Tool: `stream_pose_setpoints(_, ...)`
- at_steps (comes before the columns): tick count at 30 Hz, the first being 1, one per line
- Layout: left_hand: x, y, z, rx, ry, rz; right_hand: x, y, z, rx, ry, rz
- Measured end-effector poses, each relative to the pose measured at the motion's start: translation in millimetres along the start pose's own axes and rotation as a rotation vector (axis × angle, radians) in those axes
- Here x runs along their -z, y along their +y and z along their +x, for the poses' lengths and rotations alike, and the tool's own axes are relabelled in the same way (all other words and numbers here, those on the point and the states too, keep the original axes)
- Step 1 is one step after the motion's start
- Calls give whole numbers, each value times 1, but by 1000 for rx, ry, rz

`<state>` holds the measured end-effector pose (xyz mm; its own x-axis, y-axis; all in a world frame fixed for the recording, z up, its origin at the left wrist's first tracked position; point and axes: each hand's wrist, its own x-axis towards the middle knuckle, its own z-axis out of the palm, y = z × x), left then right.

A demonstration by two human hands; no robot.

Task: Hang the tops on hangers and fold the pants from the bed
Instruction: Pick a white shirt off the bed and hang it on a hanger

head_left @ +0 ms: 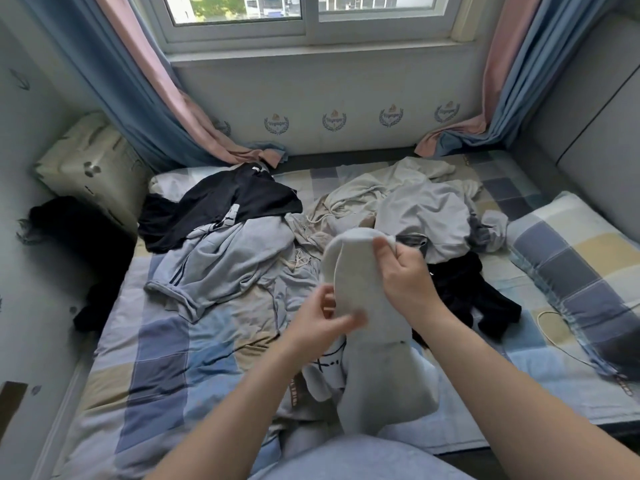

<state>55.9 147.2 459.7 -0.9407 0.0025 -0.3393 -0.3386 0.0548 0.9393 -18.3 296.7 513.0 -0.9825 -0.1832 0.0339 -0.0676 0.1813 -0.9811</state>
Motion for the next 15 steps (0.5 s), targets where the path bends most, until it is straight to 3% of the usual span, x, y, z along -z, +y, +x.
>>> stream_pose_setpoints(3, -13, -23, -4, 5, -74, 221, 3, -16, 9, -27, 28, 46)
stream_pose_setpoints(6, -19, -22, 2, -58, 57, 312, 8, -20, 16, -101, 44, 116)
stream_pose_setpoints(9, -17, -8, 9, -74, 177, 59, 15, -11, 15, -85, -102, 172)
stream_pose_setpoints(15, 5, 18, 21, -35, 381, -170, 24, 44, -30, -239, -230, -283)
